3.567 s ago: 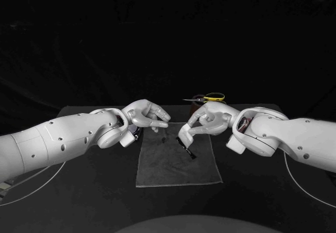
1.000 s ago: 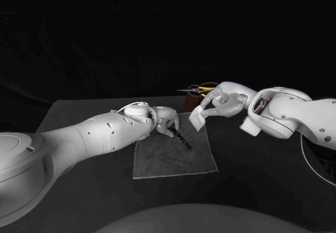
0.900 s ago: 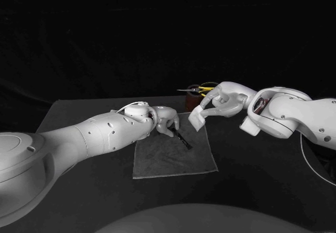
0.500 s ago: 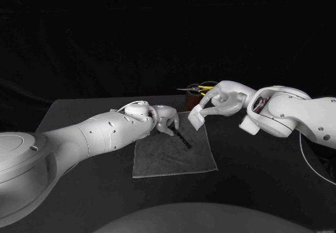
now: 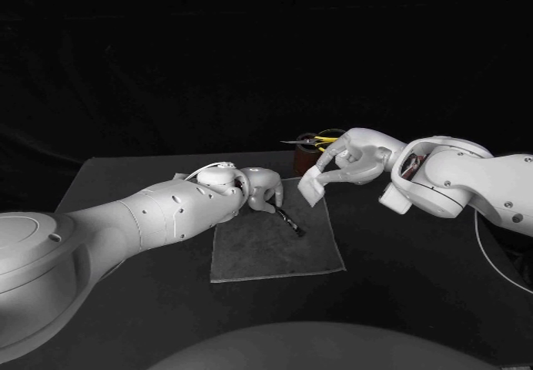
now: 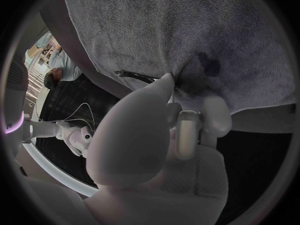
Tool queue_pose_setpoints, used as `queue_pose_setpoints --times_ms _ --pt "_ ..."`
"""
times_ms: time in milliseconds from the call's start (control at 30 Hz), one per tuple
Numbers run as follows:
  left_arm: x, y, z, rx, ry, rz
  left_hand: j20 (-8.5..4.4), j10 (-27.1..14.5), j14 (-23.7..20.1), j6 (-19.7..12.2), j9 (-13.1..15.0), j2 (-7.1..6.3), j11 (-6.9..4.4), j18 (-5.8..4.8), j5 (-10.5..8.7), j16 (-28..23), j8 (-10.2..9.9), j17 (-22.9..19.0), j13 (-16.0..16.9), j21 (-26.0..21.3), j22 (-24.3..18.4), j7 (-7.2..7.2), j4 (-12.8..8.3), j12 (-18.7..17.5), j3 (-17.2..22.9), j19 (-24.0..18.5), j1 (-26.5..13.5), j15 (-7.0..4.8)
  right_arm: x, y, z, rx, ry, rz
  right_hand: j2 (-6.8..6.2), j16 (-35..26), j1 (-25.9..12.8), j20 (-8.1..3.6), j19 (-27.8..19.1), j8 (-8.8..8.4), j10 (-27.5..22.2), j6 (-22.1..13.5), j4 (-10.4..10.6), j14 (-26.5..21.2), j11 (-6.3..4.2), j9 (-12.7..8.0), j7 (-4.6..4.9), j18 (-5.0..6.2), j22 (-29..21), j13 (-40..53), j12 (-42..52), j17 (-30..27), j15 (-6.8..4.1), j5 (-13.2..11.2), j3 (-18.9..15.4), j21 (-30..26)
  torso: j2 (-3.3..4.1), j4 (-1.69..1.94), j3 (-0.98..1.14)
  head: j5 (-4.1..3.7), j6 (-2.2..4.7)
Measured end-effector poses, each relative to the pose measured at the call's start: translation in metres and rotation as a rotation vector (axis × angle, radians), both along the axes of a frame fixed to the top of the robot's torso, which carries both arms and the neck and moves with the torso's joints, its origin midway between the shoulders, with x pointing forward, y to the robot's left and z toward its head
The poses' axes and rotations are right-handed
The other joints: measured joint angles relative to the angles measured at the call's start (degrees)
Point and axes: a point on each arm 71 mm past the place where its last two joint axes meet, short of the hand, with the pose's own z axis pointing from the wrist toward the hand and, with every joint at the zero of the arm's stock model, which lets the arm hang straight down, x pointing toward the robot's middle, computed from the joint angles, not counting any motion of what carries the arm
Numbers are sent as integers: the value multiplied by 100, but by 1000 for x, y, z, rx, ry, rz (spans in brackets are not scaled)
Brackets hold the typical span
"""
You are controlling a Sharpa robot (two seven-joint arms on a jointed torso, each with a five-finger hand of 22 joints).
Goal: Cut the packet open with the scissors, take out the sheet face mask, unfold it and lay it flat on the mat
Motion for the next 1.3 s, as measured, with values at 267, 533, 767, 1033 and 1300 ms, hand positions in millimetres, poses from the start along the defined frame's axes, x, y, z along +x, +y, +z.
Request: queue_pose_setpoints --times_ms 267,533,767,1033,1300 --pt "-1 3 -1 -21 -12 1 -10 -198 -1 35 21 98 33 0 0 0 0 0 -356 0 18 -4 -31 -165 314 9 -273 0 1 0 0 0 0 -2 0 -8 0 0 0 -3 0 -6 0 0 0 0 9 -26 1 1 0 4 0 0 0 0 0 1 1 -1 3" --pt "-4 9 2 -78 3 11 22 -524 -2 13 70 135 38 -1 2 -1 14 0 -776 -11 -113 18 -75 -378 444 -60 -532 0 1 -2 0 -2 0 -7 0 -9 0 0 0 -8 -1 -8 0 -1 1 0 10 -27 -1 5 0 4 1 -1 -1 0 -1 1 2 -24 20" --pt "-5 18 9 -152 44 37 28 -1073 -2 -43 105 103 41 0 2 -1 39 0 -1554 -115 -283 45 -134 -795 527 -215 -714 0 2 -4 -1 -4 0 -14 -1 -23 0 0 0 21 -1 -6 0 -9 1 0 5 -27 -4 5 0 3 9 -2 -1 0 -7 4 2 -38 43" --pt "-4 22 17 -214 87 61 41 -1450 -2 -144 139 167 72 -1 2 -24 43 0 -2218 -162 -374 63 -219 -1220 659 -270 -853 0 4 -7 -1 -6 1 -22 -1 -6 -1 0 0 21 -2 -2 0 -9 1 0 0 -27 -3 3 0 -2 9 -3 -1 0 -5 4 2 -29 79" --pt "-2 30 19 -250 112 98 41 -1395 -2 -48 258 342 48 -1 0 -24 273 0 -2234 -164 -337 16 -293 -1270 765 -270 -943 0 4 -7 -1 -6 2 -23 -1 -7 -1 0 0 18 -11 -4 1 -9 10 0 -1 -28 1 0 0 -1 9 -4 -1 0 1 1 2 -5 93"
